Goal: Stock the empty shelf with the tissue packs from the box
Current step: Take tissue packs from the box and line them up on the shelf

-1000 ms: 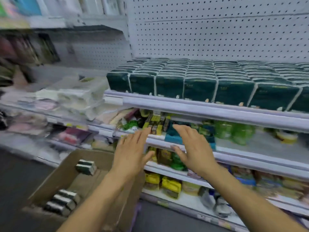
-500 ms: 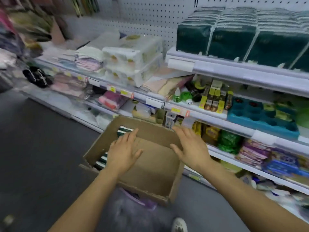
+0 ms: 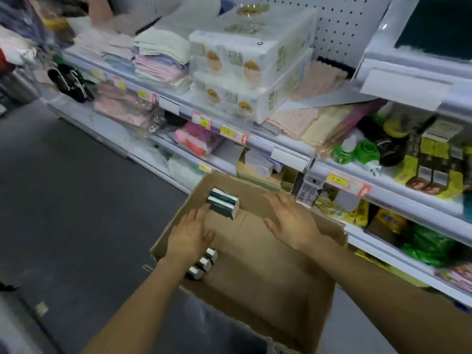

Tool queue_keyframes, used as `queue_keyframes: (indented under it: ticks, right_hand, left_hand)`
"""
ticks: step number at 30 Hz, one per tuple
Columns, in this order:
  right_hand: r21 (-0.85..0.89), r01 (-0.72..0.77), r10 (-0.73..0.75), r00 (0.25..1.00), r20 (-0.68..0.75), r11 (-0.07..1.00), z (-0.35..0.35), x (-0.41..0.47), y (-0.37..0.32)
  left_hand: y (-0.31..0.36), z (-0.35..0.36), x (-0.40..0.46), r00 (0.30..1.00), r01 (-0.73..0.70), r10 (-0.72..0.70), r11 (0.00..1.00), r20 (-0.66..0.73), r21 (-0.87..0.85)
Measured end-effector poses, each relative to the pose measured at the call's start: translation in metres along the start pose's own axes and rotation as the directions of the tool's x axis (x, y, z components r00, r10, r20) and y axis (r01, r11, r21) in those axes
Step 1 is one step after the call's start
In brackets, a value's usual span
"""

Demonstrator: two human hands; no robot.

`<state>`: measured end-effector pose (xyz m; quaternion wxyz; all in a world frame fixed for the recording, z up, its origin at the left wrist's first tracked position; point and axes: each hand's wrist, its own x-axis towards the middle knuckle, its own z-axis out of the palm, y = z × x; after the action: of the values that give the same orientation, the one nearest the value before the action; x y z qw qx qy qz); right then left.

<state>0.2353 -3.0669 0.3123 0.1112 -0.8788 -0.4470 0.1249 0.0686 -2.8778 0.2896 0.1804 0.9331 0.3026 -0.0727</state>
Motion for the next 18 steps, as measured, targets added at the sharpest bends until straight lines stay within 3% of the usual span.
queue_keyframes:
  ticks: [5,18]
  right_hand:
    - [0.044,-0.07,0.064,0.99,0.126,0.997,0.038,0.053,-0.023]
    - [-0.1,-0.086,0.115,0.934,0.338,0.991,0.152,0.169,-0.035]
  left_hand:
    - [-0.048,0.017,0.041,0.99,-0.009,0.009,1.0,0.14,-0.001]
    - [-0.113,0.089,0.131,0.893,-0.191,0.163,0.981,0.419,0.025]
